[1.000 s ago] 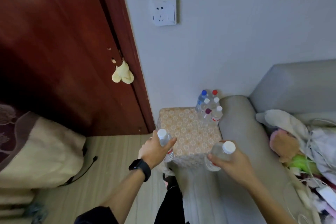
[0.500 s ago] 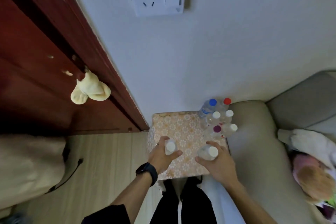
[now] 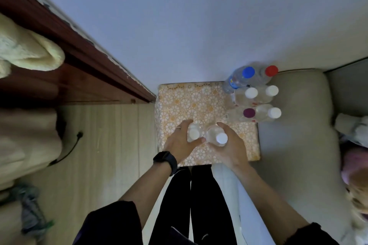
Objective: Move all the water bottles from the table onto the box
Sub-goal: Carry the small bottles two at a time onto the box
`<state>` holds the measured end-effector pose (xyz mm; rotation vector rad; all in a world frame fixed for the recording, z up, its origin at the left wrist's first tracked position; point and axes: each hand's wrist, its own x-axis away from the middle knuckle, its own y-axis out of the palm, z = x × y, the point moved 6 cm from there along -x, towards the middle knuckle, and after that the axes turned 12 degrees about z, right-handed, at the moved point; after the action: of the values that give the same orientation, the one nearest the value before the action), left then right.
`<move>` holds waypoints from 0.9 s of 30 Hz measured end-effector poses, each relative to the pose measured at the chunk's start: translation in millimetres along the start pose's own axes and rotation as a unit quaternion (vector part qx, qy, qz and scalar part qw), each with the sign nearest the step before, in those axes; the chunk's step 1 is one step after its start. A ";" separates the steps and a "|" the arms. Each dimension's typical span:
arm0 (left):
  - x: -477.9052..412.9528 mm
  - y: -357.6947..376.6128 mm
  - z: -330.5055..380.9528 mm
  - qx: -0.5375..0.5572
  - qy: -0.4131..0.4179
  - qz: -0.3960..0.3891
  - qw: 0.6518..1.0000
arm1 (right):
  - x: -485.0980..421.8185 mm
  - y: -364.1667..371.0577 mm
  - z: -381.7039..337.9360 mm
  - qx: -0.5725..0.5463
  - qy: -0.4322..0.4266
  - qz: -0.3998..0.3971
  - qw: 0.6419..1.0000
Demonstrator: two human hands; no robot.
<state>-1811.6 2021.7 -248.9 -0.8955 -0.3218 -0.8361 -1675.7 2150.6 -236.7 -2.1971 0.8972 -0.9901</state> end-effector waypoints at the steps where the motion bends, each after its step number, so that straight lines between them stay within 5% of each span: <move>1: 0.3 -1.2 1.0 -0.022 0.012 -0.004 1.000 | 3.4 -3.8 -2.3 0.019 -0.012 0.003 1.000; 5: 9.7 -11.8 2.1 -0.087 0.089 -0.015 0.992 | 18.1 -25.5 -15.1 0.139 -0.086 0.048 0.985; 12: 10.1 -23.0 1.2 -0.090 0.113 0.029 0.989 | 16.1 -27.4 -17.8 0.267 -0.130 -0.027 0.955; 20: -31.4 -16.3 32.2 -0.023 0.116 0.069 0.991 | -26.3 -27.5 -44.0 0.247 -0.153 -0.028 0.957; 27: -109.3 -33.8 82.2 0.031 0.109 0.132 0.985 | -120.3 -45.0 -93.1 0.263 -0.167 0.058 0.949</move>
<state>-1901.2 2130.3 -242.6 -0.7613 -0.0368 -0.6670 -1794.7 2249.6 -202.2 -1.7589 0.5211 -0.6734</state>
